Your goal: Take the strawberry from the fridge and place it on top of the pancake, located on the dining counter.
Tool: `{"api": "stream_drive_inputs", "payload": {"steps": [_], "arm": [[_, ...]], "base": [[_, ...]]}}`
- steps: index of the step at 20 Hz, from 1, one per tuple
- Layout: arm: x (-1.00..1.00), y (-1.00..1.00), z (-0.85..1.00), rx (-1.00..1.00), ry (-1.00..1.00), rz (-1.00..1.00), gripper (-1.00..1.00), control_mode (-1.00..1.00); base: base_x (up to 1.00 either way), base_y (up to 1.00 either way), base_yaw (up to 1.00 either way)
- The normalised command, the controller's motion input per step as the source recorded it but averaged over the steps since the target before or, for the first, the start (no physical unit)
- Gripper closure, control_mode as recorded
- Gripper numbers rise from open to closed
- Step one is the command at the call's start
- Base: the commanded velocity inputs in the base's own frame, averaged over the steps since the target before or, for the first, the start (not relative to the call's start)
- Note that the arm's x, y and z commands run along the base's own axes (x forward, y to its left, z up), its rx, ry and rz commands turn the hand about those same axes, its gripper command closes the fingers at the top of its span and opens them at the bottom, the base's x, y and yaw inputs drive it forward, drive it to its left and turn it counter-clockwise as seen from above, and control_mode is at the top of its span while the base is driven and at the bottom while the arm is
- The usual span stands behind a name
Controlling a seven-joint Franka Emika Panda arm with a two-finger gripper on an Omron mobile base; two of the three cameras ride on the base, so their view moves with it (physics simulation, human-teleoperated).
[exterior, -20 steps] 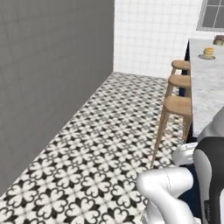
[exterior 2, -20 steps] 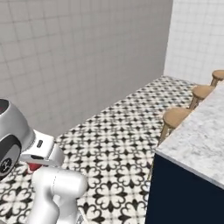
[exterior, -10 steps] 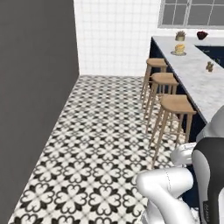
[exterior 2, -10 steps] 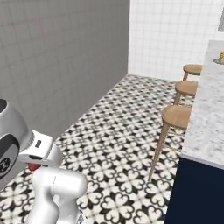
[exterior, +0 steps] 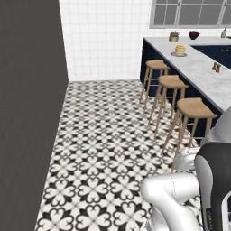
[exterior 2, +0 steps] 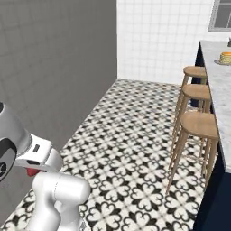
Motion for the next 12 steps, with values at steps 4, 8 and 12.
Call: {"api": "stream_drive_inputs", "payload": {"steps": [4, 8, 12], "arm": [[0.00, 0.00, 0.00, 0.00, 0.00, 0.00, 1.00, 1.00], [0.00, 0.00, 0.00, 0.00, 0.00, 0.00, 1.00, 1.00], [0.00, 0.00, 0.00, 0.00, 0.00, 0.00, 1.00, 1.00]], "base": [[0.61, 0.42, -0.37], [0.97, 0.55, -0.31], [1.00, 0.66, -0.19]]}}
